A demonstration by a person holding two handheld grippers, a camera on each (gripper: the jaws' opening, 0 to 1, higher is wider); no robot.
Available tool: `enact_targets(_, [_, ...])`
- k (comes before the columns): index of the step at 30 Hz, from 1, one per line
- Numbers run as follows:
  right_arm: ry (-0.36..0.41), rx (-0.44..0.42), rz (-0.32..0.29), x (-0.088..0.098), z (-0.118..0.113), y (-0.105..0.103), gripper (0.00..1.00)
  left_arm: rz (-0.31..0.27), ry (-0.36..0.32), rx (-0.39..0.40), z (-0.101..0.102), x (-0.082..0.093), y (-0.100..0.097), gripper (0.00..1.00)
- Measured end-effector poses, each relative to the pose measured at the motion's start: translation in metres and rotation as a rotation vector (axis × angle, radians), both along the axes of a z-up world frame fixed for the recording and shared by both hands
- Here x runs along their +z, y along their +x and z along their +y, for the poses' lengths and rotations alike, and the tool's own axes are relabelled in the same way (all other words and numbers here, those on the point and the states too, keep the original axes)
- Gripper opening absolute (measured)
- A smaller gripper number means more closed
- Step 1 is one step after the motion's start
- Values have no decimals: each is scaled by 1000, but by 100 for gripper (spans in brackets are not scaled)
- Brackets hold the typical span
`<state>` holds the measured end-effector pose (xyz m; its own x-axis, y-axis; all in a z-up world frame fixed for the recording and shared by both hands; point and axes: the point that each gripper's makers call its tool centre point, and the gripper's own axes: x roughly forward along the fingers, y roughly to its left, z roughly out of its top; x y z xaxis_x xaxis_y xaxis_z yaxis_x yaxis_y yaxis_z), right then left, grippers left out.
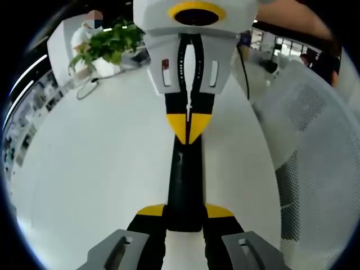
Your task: Press the specified remote control buttons in sequence, fully releasing each button before pressing the next.
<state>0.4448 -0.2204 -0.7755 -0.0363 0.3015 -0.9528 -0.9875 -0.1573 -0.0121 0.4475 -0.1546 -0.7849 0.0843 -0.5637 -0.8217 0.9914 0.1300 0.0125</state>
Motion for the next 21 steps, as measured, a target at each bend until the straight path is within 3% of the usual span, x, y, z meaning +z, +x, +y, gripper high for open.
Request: enact_targets(21, [-13, 11, -12, 0, -2, 0, 0, -1, 4, -3, 0, 0, 0, 23])
